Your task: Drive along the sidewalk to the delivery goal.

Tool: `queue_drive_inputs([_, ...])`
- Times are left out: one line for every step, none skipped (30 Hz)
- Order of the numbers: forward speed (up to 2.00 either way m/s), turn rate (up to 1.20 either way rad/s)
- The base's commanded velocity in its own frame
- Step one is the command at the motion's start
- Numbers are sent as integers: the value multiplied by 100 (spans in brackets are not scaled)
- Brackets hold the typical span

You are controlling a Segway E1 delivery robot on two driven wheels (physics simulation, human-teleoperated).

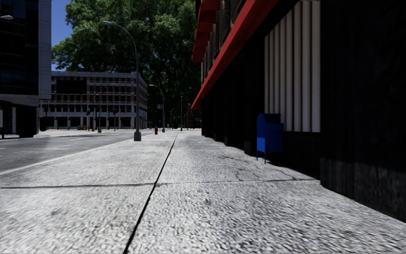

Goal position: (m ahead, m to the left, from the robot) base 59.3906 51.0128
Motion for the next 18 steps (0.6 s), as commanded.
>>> queue_drive_inputs([200, 28])
queue_drive_inputs([200, 28])
queue_drive_inputs([200, 6])
queue_drive_inputs([200, 0])
queue_drive_inputs([200, 0])
queue_drive_inputs([200, 0])
queue_drive_inputs([200, 0])
queue_drive_inputs([200, 0])
queue_drive_inputs([200, 0])
queue_drive_inputs([200, 0])
queue_drive_inputs([200, 0])
queue_drive_inputs([200, 0])
queue_drive_inputs([200, 0])
queue_drive_inputs([200, 0])
queue_drive_inputs([200, 0])
queue_drive_inputs([200, 0])
queue_drive_inputs([200, 0])
queue_drive_inputs([200, 0])
